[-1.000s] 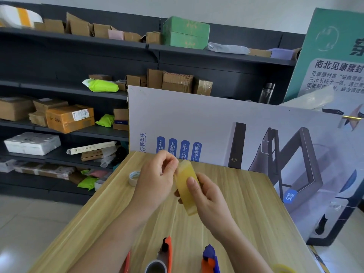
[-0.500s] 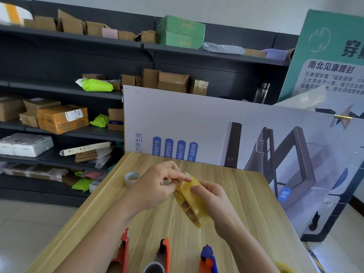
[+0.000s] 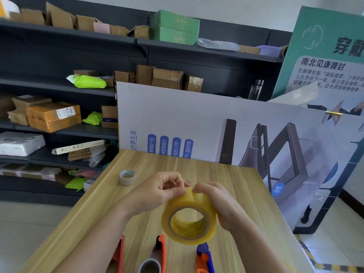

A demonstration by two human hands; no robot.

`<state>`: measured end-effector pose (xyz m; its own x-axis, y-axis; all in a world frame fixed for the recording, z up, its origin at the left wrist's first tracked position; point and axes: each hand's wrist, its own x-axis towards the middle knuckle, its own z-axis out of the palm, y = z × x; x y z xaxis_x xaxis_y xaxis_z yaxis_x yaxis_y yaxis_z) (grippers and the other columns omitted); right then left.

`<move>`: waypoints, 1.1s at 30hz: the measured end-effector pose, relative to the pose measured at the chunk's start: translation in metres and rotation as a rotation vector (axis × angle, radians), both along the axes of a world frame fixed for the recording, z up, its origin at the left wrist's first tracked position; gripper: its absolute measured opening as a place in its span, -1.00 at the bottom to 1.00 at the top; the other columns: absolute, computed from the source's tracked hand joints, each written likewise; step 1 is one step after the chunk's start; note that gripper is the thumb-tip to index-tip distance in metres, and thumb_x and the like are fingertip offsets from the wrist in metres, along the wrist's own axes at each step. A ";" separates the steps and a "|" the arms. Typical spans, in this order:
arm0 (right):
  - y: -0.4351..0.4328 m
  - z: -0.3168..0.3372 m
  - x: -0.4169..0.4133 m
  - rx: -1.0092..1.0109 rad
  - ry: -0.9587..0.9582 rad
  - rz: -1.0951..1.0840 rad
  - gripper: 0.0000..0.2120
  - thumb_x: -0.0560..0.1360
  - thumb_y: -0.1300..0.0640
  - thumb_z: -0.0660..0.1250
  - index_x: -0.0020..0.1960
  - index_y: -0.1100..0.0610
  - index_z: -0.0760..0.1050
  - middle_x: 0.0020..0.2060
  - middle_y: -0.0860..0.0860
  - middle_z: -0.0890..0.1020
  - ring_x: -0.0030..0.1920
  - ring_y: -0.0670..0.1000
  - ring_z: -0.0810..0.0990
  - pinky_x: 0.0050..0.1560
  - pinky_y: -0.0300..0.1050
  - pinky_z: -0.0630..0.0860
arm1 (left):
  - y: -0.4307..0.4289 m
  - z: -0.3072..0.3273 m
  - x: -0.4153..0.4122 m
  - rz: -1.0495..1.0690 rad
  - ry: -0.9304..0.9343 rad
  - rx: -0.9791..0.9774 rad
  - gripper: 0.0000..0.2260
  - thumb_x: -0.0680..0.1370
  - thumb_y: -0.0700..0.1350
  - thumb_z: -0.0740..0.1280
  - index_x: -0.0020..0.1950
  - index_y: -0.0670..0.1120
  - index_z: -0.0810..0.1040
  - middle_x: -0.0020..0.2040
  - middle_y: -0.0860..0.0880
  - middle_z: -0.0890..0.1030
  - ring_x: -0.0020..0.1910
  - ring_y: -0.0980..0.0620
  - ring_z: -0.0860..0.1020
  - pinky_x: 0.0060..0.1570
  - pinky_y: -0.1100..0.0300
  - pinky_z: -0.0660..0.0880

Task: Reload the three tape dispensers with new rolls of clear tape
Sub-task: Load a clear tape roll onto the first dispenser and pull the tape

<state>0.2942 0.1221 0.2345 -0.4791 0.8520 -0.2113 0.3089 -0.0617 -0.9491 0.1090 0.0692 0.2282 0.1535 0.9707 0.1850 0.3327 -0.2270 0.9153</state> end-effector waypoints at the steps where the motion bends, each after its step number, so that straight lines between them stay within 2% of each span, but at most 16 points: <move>1: 0.001 -0.003 0.000 -0.009 0.034 0.000 -0.80 0.39 -0.01 0.38 -0.08 0.09 0.61 -0.20 0.10 0.63 -0.17 0.06 0.59 -0.13 -0.05 0.55 | 0.000 -0.004 0.003 0.016 -0.042 -0.008 -0.88 0.54 -0.05 0.35 -0.18 -0.04 0.55 0.07 0.05 0.65 -0.03 0.06 0.60 0.00 0.16 0.54; 4: 0.002 -0.010 -0.001 -0.043 0.163 -0.001 -0.89 0.47 0.09 0.36 -0.14 0.11 0.62 -0.30 0.03 0.61 -0.28 -0.04 0.57 -0.23 -0.15 0.51 | -0.002 -0.013 0.015 0.102 -0.150 -0.030 -0.79 0.47 0.07 0.34 -0.18 -0.07 0.55 -0.02 0.04 0.66 -0.17 0.08 0.56 -0.12 0.12 0.51; 7: 0.000 -0.018 -0.003 -0.047 0.276 -0.078 -0.87 0.48 0.12 0.38 -0.05 0.18 0.60 -0.33 -0.02 0.63 -0.34 -0.11 0.59 -0.30 -0.25 0.52 | -0.002 -0.023 0.024 0.231 -0.268 -0.090 -0.78 0.48 0.08 0.35 -0.17 -0.07 0.57 -0.16 -0.17 0.62 -0.27 0.04 0.52 -0.25 0.15 0.48; 9: -0.003 -0.024 -0.005 0.043 0.259 -0.129 -0.88 0.49 0.06 0.39 -0.02 0.09 0.59 -0.28 -0.11 0.66 -0.29 -0.19 0.62 -0.30 -0.37 0.50 | -0.002 -0.028 0.029 0.332 -0.339 -0.136 -0.83 0.51 0.04 0.35 -0.21 -0.02 0.59 -0.27 -0.09 0.61 -0.35 0.09 0.54 -0.34 0.21 0.49; 10: -0.006 -0.028 -0.006 0.097 0.234 -0.162 -0.89 0.48 0.04 0.40 -0.02 0.03 0.58 -0.23 -0.15 0.66 -0.22 -0.22 0.63 -0.27 -0.39 0.50 | -0.001 -0.031 0.032 0.392 -0.361 -0.154 -0.83 0.53 0.02 0.34 -0.19 -0.03 0.59 -0.27 -0.07 0.62 -0.35 0.09 0.55 -0.33 0.20 0.51; 12: -0.010 -0.036 -0.010 0.189 0.175 -0.217 -0.88 0.47 -0.01 0.41 -0.03 -0.01 0.55 -0.14 -0.13 0.65 -0.10 -0.17 0.61 -0.17 -0.34 0.48 | 0.001 -0.036 0.036 0.516 -0.426 -0.177 -0.79 0.55 0.00 0.33 -0.09 -0.14 0.58 -0.22 -0.11 0.63 -0.25 0.00 0.58 -0.18 0.06 0.56; 15: -0.016 -0.043 -0.015 0.204 0.049 -0.150 -0.71 0.43 -0.12 0.41 -0.06 0.10 0.55 -0.24 -0.06 0.58 -0.25 -0.16 0.55 -0.23 -0.28 0.48 | 0.003 -0.040 0.039 0.629 -0.525 -0.183 -0.77 0.56 -0.04 0.33 -0.08 -0.21 0.54 -0.20 -0.15 0.60 -0.18 -0.09 0.55 -0.05 -0.07 0.55; 17: -0.019 -0.047 -0.016 0.143 -0.065 0.005 -0.60 0.42 -0.19 0.40 -0.04 0.16 0.56 -0.25 0.02 0.62 -0.27 -0.08 0.61 -0.23 -0.20 0.55 | 0.004 -0.042 0.042 0.623 -0.541 -0.200 -0.78 0.55 -0.04 0.34 -0.14 -0.19 0.51 -0.24 -0.12 0.58 -0.23 -0.04 0.54 -0.16 0.00 0.54; 19: -0.021 -0.053 -0.015 0.144 -0.144 0.072 -0.62 0.43 -0.17 0.40 0.00 0.14 0.58 -0.11 0.12 0.68 -0.12 0.06 0.68 -0.10 -0.04 0.63 | 0.004 -0.043 0.044 0.585 -0.563 -0.232 -0.80 0.56 -0.04 0.33 -0.16 -0.16 0.49 -0.28 -0.07 0.54 -0.29 0.01 0.51 -0.31 0.16 0.51; 20: -0.020 -0.055 -0.014 0.176 -0.168 0.063 -0.65 0.44 -0.15 0.40 0.01 0.12 0.59 -0.08 0.13 0.68 -0.08 0.08 0.68 -0.06 0.01 0.62 | 0.004 -0.044 0.043 0.563 -0.563 -0.245 -0.80 0.56 -0.04 0.33 -0.15 -0.15 0.49 -0.27 -0.08 0.53 -0.29 0.00 0.50 -0.32 0.17 0.50; 23: -0.017 -0.063 -0.008 0.314 -0.285 0.034 -0.70 0.44 -0.11 0.40 -0.03 0.13 0.60 -0.14 0.12 0.68 -0.14 0.09 0.66 -0.07 0.08 0.60 | 0.008 -0.050 0.034 0.529 -0.450 -0.252 -0.79 0.58 -0.04 0.30 -0.14 -0.16 0.47 -0.19 -0.17 0.52 -0.19 -0.08 0.48 -0.06 -0.09 0.54; 25: -0.017 -0.067 -0.007 0.415 -0.358 0.013 -0.69 0.42 -0.14 0.40 -0.12 0.12 0.56 -0.24 0.10 0.64 -0.29 0.02 0.59 -0.19 0.05 0.58 | 0.009 -0.053 0.029 0.483 -0.436 -0.268 -0.80 0.60 -0.04 0.28 -0.12 -0.16 0.47 -0.17 -0.16 0.56 -0.19 -0.07 0.55 -0.07 -0.08 0.56; 27: -0.019 -0.071 -0.008 0.518 -0.418 -0.014 -0.70 0.41 -0.17 0.37 -0.18 0.08 0.52 -0.31 0.05 0.59 -0.35 -0.03 0.53 -0.29 -0.02 0.54 | 0.008 -0.056 0.028 0.412 -0.534 -0.307 -0.78 0.60 -0.02 0.26 -0.13 -0.15 0.48 -0.20 -0.11 0.61 -0.27 0.03 0.62 -0.30 0.11 0.59; 28: -0.020 -0.072 -0.008 0.557 -0.437 -0.017 -0.71 0.41 -0.18 0.36 -0.19 0.05 0.50 -0.34 0.02 0.56 -0.36 -0.05 0.52 -0.33 -0.06 0.51 | 0.007 -0.057 0.028 0.387 -0.562 -0.330 -0.75 0.60 0.03 0.25 -0.12 -0.14 0.51 -0.22 -0.09 0.64 -0.30 0.05 0.65 -0.34 0.16 0.57; 31: -0.020 -0.075 -0.007 0.643 -0.519 0.009 -0.75 0.42 -0.18 0.34 -0.27 -0.04 0.40 -0.42 -0.10 0.47 -0.41 -0.10 0.45 -0.45 -0.21 0.37 | 0.005 -0.066 0.031 0.336 -0.581 -0.390 -0.61 0.48 0.25 0.31 -0.02 -0.07 0.59 -0.18 -0.03 0.69 -0.21 0.03 0.68 -0.31 0.15 0.57; 33: -0.021 -0.080 -0.005 0.717 -0.575 0.046 -0.76 0.44 -0.19 0.33 -0.24 -0.04 0.43 -0.41 -0.13 0.47 -0.41 -0.11 0.44 -0.44 -0.23 0.37 | 0.006 -0.073 0.036 0.351 -0.565 -0.420 -0.52 0.32 0.24 0.46 0.07 -0.05 0.53 -0.11 -0.02 0.68 -0.16 0.02 0.67 -0.31 0.14 0.57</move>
<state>0.2895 0.1014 0.1543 -0.5006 0.8536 0.1440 0.7324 0.5063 -0.4553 0.1451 0.0747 0.1547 -0.1832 0.9507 -0.2500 -0.2202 0.2082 0.9530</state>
